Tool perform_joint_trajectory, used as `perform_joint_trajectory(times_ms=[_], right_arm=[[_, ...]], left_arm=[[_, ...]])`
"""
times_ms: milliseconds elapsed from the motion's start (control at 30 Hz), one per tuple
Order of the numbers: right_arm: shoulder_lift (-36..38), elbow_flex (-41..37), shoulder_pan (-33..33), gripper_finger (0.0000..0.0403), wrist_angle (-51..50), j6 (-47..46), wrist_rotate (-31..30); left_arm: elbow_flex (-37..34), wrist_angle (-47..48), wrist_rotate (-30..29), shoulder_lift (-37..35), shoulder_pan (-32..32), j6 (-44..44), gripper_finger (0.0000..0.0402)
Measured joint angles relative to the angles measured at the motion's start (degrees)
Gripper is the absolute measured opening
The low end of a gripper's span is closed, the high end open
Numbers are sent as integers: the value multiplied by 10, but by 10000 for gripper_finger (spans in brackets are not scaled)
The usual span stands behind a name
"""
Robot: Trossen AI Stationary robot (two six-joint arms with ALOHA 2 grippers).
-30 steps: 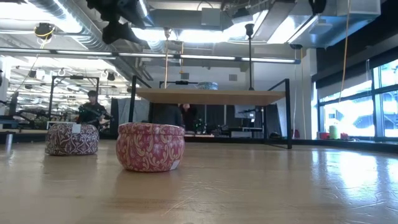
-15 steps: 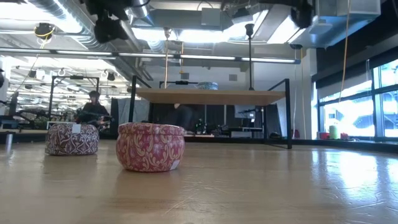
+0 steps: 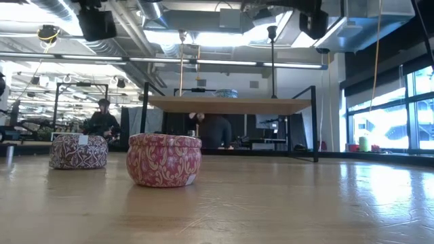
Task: Pick & Place candle stick holders
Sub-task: Put the red scented candle on the shelf
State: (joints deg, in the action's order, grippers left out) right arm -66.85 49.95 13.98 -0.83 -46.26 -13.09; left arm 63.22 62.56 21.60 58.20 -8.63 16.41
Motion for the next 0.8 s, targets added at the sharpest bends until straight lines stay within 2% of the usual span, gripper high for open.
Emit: perform_joint_trajectory(times_ms=[167,367,533,800], right_arm=[[1,0,0,156,0,0,-1],[1,0,1,156,-1,-11,-1],[-7,0,11,156,-2,-36,0],[-46,0,63,156,-2,-68,17]], left_arm=[[0,3,-5,7,19,45,227],[0,3,-12,26,25,50,227],[0,3,-45,37,52,38,228],[0,3,-105,56,96,24,228]])
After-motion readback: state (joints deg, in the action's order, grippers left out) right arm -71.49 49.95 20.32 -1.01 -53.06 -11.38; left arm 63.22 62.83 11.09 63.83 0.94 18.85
